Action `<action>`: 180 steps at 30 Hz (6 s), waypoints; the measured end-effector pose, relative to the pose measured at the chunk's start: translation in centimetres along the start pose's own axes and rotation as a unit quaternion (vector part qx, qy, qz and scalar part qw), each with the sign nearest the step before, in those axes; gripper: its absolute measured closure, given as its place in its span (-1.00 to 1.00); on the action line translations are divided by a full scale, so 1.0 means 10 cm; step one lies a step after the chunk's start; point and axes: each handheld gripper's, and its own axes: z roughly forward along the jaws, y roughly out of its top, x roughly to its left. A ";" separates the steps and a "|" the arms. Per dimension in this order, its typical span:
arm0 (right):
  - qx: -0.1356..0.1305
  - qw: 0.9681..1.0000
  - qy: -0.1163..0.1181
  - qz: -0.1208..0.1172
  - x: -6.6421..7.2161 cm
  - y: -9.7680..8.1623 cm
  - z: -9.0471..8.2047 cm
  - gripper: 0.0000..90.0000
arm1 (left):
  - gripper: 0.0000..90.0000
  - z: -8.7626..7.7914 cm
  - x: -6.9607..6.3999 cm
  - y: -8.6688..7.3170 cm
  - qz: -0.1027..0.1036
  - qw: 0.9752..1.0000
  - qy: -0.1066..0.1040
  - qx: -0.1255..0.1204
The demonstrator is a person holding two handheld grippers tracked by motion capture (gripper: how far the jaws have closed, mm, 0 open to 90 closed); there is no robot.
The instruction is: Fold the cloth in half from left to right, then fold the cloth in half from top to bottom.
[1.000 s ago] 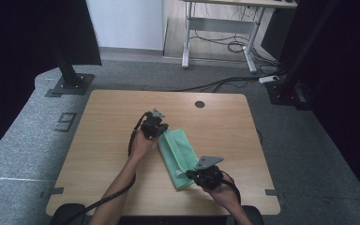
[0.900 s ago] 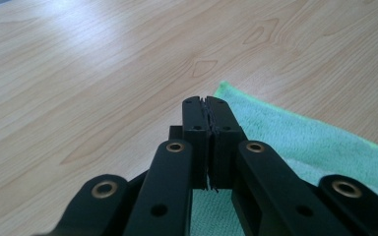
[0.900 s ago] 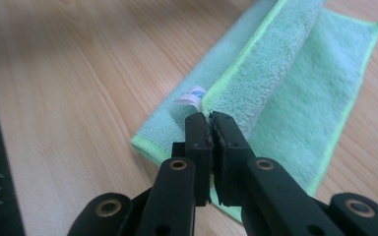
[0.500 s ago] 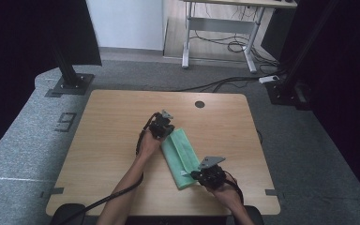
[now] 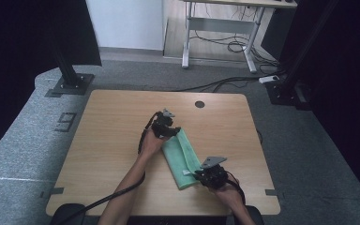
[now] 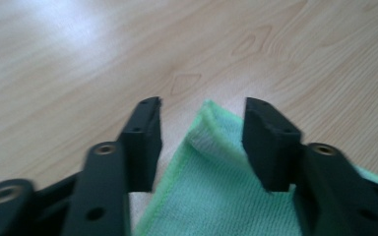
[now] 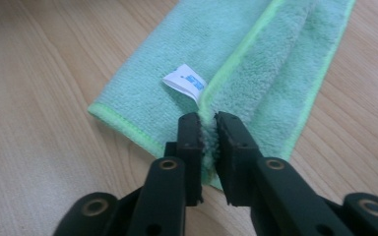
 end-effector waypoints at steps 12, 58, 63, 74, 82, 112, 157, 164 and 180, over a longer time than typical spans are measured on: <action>-0.033 0.997 -0.060 0.025 -0.17 0.03 -0.19 0.08 | -0.58 -0.22 -0.04 0.01 0.013 1.000 0.007 -0.007; 0.015 0.999 -0.047 0.015 -0.23 -0.11 0.13 -0.19 | -0.80 -0.45 -0.25 -0.89 0.016 0.998 0.033 0.052; 0.012 0.999 -0.039 0.015 -0.18 -0.08 0.18 -0.19 | -0.80 -0.45 -0.17 -0.88 0.010 0.998 0.037 0.054; 0.013 0.999 -0.034 -0.002 -0.08 0.05 0.29 -0.19 | -0.81 -0.43 0.01 -0.85 0.002 0.997 0.048 0.056; 0.012 0.999 -0.031 -0.003 -0.05 0.14 0.38 -0.20 | -0.83 -0.42 0.11 -0.84 -0.005 0.997 0.057 0.054; -0.007 0.999 -0.044 0.020 -0.16 0.12 0.17 -0.50 | -0.87 -0.96 -0.10 -0.87 0.020 1.000 0.016 0.014; -0.019 0.989 -0.105 0.107 -0.59 -0.46 0.04 -1.00 | -1.00 -1.33 0.13 -1.69 -0.007 0.997 0.031 0.064; -0.019 0.989 -0.105 0.107 -0.59 -0.46 0.03 -1.00 | -1.00 -1.33 0.11 -1.69 -0.017 0.997 0.042 0.063; -0.019 0.989 -0.105 0.107 -0.59 -0.46 0.04 -1.00 | -1.00 -1.29 0.11 -1.64 -0.028 0.996 0.050 0.068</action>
